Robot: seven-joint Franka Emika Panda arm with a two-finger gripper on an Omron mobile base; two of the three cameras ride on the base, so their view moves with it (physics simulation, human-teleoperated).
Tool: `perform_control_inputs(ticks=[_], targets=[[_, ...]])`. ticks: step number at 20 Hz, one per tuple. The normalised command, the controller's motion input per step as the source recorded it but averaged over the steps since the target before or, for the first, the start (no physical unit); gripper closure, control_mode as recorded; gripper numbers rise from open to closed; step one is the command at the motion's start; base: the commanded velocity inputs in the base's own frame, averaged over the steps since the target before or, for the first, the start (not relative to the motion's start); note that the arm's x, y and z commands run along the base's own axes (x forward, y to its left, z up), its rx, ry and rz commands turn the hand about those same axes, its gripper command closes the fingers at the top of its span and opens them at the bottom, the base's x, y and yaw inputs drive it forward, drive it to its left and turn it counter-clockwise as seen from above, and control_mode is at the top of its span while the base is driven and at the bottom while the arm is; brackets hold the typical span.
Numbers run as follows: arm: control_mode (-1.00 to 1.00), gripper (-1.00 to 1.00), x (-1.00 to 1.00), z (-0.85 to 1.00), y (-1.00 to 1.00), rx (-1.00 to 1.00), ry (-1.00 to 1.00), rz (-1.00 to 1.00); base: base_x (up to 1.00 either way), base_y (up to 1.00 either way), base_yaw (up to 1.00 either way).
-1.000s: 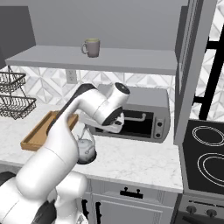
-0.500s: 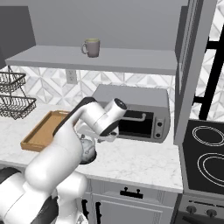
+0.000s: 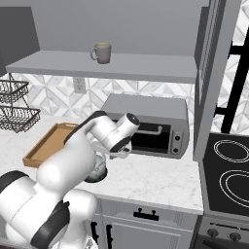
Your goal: Pick the kettle from the counter and place it on the tray. Then pick the mug from the cabinet and place it on the tray. Then close the cabinet doors.
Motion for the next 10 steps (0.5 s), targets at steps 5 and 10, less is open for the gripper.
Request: perform_control_inputs(ticks=[5,10], targets=[[-1.00,-1.00,0.23,-0.26,0.00,0.03,0.00,0.03,0.00,0.00,0.00],[-1.00,1.00,0.09,-0.12,-0.01,0.03,0.01,0.04,0.00,0.00,0.00]])
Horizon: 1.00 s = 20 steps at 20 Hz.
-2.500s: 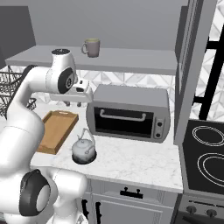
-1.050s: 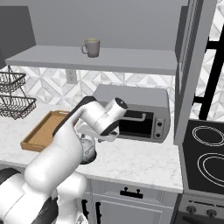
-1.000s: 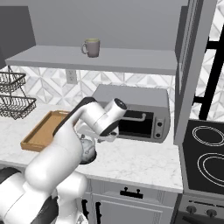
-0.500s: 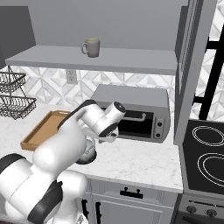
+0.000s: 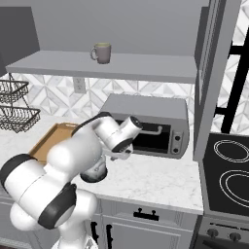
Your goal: Pick the kettle from the counter and place it on the tray. Then pick the mug from the cabinet and place it on the tray. Then close the cabinet doors.
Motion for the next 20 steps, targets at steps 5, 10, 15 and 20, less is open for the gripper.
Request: perform_control_inputs(ticks=[5,10,15,20], targets=[[-1.00,1.00,-0.01,0.00,0.01,0.00,0.05,0.02,0.00,0.00,0.00],[-1.00,1.00,-0.31,0.19,0.06,0.00,0.04,0.01,0.00,0.00,0.00],[-1.00,1.00,-0.20,0.87,0.52,0.00,-0.01,-0.10,0.00,0.00,0.00],[-1.00,1.00,-0.04,0.91,0.98,-0.04,-0.08,-0.23,0.00,0.00,0.00]])
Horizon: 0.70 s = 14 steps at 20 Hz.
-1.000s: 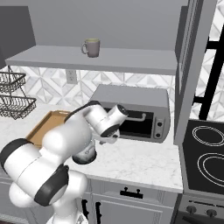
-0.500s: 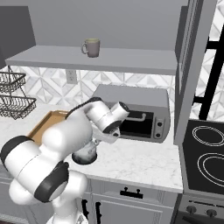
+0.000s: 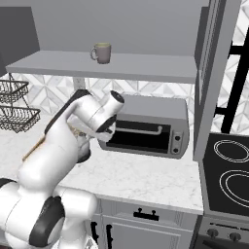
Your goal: Pick the kettle from the counter and place it on the tray. Then pick the mug from the cabinet and place it on the tray. Then close the cabinet doors.
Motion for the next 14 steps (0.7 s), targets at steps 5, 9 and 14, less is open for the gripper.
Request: perform_control_inputs(ticks=[5,9,14], targets=[[-1.00,1.00,0.10,0.24,1.00,-0.17,-0.06,-0.28,0.00,0.00,0.00],[-1.00,1.00,0.46,-0.21,1.00,-0.09,-0.01,-0.24,0.00,0.00,0.00],[-1.00,1.00,0.77,-0.29,0.86,-0.03,0.00,-0.25,0.00,0.00,0.00]])
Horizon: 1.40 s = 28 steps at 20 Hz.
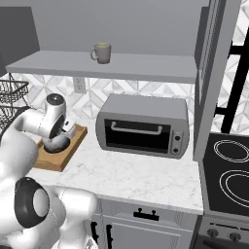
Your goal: Pick the kettle from the counter and place it on the tray. Then pick the mug from the cabinet and place it on the tray. Then close the cabinet doors.
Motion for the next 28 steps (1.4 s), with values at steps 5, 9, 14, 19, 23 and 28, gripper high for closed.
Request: perform_control_inputs(ticks=[5,9,14,19,23,28], targets=[[-1.00,1.00,0.89,-0.25,0.51,0.00,0.00,-0.19,0.00,0.00,0.00],[-1.00,1.00,0.74,-0.07,0.20,0.00,0.00,-0.16,0.00,0.00,0.00],[-1.00,1.00,0.59,-0.03,0.02,0.00,0.00,-0.09,0.00,0.00,0.00],[-1.00,1.00,0.41,-0.17,0.00,0.00,0.00,-0.01,0.00,0.00,0.00],[-1.00,1.00,0.17,-0.41,0.00,0.00,0.00,0.00,0.00,0.00,0.00],[-1.00,-1.00,0.00,-0.46,0.00,0.00,-0.01,0.00,0.00,0.00,0.00]])
